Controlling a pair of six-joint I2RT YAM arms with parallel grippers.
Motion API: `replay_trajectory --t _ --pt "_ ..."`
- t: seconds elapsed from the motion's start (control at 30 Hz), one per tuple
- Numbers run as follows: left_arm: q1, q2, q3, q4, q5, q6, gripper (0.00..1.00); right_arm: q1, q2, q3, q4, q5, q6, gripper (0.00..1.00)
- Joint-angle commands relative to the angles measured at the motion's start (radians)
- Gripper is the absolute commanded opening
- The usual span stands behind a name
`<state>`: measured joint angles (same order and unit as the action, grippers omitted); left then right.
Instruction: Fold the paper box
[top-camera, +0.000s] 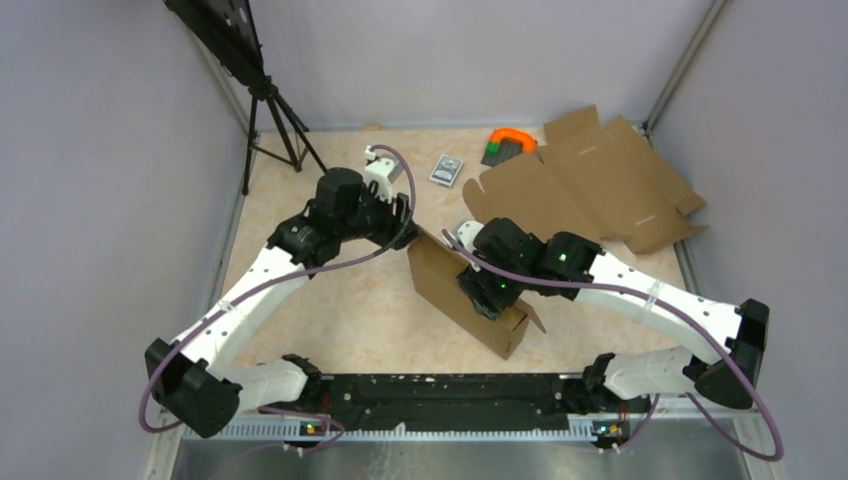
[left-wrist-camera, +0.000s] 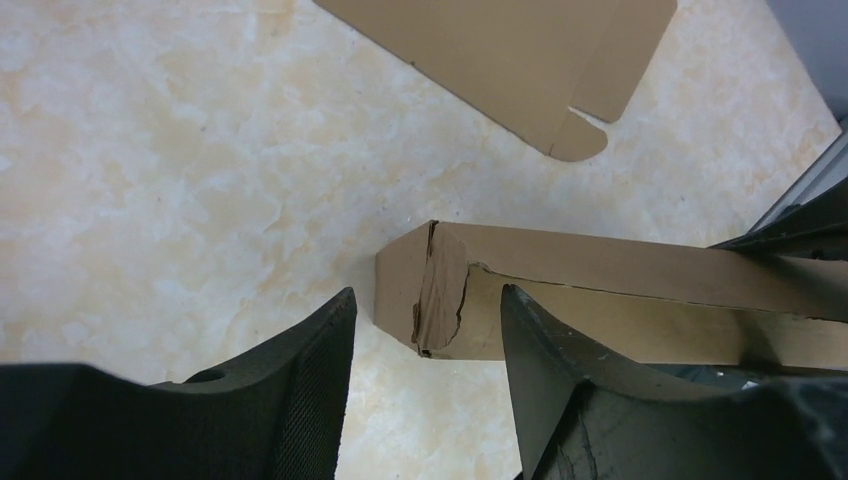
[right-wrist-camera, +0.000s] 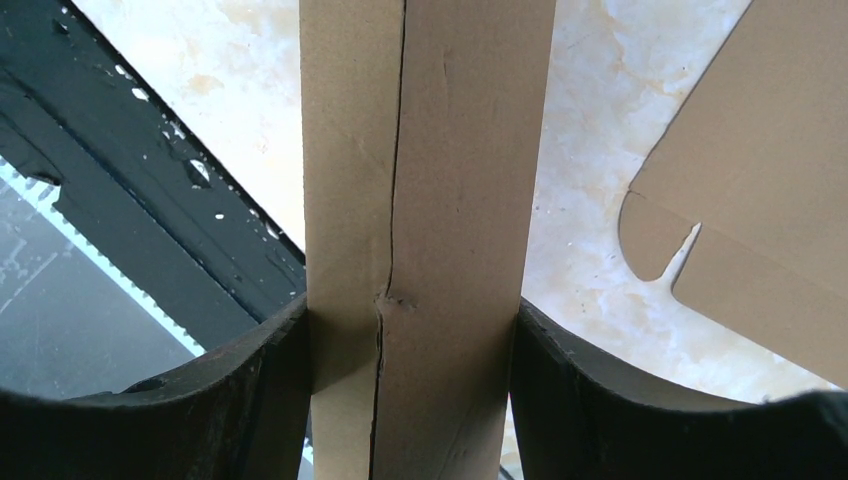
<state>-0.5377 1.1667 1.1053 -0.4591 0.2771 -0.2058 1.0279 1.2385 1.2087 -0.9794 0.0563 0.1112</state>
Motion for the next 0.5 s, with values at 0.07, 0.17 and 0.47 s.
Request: replay_trajectory --t 0.07,0.17,0.47 --pt "-0.008 0.026 0.063 -0.125 0.005 0.044 0.57 0.008 -0.013 0.009 0.031 -0.010 -0.016 0.62" --pt "-0.007 0.038 0.060 -0.135 0.030 0.046 0.53 0.008 -0.011 0.008 0.030 -0.011 -0.017 0.61" --pt "-0.009 0.141 0.140 -0.228 0.132 0.044 0.20 0.008 -0.007 0.002 0.026 -0.012 -0.018 0.60"
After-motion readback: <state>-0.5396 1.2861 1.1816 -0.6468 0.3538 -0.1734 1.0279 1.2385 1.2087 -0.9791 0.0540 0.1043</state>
